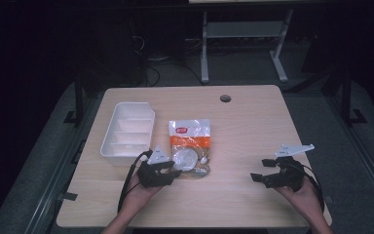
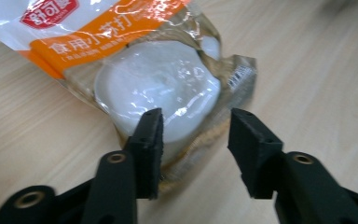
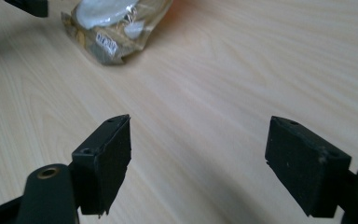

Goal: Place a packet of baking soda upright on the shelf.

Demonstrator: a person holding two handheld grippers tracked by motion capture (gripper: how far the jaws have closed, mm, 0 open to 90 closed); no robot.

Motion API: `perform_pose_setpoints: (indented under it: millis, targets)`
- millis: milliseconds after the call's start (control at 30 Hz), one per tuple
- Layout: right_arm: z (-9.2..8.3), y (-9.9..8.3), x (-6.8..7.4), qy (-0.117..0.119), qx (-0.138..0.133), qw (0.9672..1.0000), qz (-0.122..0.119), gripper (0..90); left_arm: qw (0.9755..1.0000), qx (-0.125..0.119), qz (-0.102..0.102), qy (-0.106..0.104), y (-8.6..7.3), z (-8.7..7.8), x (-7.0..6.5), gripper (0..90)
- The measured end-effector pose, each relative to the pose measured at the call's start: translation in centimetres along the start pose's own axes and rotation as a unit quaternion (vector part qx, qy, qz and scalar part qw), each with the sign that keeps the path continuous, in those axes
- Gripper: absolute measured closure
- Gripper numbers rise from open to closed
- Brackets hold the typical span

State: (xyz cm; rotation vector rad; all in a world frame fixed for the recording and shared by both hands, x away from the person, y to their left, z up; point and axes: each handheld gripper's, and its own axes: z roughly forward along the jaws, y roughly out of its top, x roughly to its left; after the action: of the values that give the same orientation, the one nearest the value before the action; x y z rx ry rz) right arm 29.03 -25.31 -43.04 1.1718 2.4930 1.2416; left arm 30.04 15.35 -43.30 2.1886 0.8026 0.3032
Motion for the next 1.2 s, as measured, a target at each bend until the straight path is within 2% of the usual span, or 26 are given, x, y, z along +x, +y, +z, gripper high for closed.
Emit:
perform_pose_setpoints:
  millis: [133, 300, 400, 433, 800, 1200]
  targets:
    - [0.6, 1.9, 0.0, 0.003, 0.003, 0.9999, -0.011, 19.9, 0.9999, 0.006, -0.001, 0.012, 0.8, 0.7, 0.4, 67.6]
    - [1.6, 4.3, -0.3, 0.01, 0.013, 0.9998, -0.011, 18.3, 0.9997, 0.018, -0.001, 0.019, 1.1, 1.6, 0.6, 74.4]
    - [2.0, 5.2, -0.3, 0.012, 0.016, 0.9997, -0.012, 18.2, 0.9995, 0.026, -0.001, 0.02, 1.1, 2.1, 0.6, 75.0]
    - [2.6, 6.3, -0.2, 0.014, 0.021, 0.9995, -0.017, 18.2, 0.9996, 0.022, -0.003, 0.019, 1.0, 2.2, 0.7, 76.0]
    - [6.5, 11.4, 0.6, 0.029, 0.05, 0.9975, -0.04, 17.7, 0.9998, 0.011, -0.009, 0.012, 0.7, 2.3, 1.0, 77.1]
    - [9.4, 15.3, 0.9, 0.036, 0.071, 0.9957, -0.048, 18.0, 0.9999, 0.004, -0.007, 0.01, 0.5, 2.3, 1.1, 77.3]
